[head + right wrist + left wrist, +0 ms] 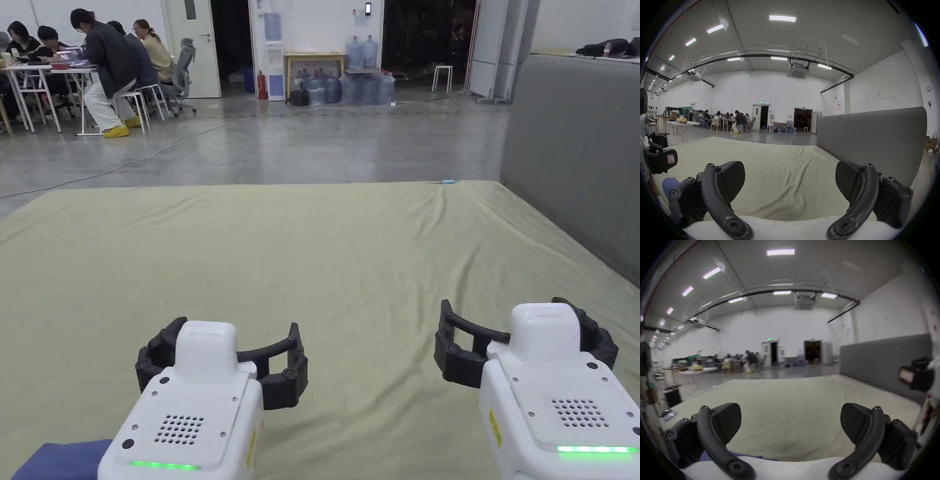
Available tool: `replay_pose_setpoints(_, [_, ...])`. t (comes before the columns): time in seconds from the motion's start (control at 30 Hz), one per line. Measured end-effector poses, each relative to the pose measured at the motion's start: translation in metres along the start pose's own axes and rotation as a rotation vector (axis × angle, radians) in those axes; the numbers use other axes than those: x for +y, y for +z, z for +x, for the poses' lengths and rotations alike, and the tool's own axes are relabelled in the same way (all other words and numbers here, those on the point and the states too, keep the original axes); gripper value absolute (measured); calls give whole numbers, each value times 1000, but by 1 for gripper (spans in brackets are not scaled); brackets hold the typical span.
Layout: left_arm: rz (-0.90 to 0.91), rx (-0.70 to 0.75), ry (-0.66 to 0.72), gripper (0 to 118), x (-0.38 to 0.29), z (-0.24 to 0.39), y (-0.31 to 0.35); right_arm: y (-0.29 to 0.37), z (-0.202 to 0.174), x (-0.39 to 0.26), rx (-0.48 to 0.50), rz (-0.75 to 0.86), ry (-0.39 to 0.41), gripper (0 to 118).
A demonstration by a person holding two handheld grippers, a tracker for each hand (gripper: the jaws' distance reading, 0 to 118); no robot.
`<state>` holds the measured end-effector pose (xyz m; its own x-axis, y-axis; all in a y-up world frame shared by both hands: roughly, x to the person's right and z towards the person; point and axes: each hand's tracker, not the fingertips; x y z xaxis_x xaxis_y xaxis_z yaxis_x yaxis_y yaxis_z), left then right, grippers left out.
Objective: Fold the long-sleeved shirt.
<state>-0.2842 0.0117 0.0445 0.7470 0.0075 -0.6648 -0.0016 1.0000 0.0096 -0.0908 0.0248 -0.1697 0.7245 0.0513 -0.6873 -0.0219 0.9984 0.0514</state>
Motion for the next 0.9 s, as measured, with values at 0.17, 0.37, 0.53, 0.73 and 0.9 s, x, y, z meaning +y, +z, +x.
replay_pose_setpoints(0.17, [-88, 16, -39, 118, 2, 2, -8, 1, -2, 0, 5, 2, -3, 112])
replay_pose_setpoints(0.37, [-46, 66, 18, 117, -2, 2, 0, 3, 0, 0, 6, 5, -4, 112])
replay_pose_setpoints(0.53, [-45, 57, 62, 117, 2, -6, 4, 2, 2, -1, 0, -3, -7, 112])
replay_pose_setpoints(0.73, [19, 125, 41, 117, 2, 1, 12, 2, 5, -1, -10, -4, -5, 112])
replay_pose_setpoints(0.9, [-77, 88, 45, 117, 2, 4, 5, 3, 5, -2, -11, -12, -13, 112])
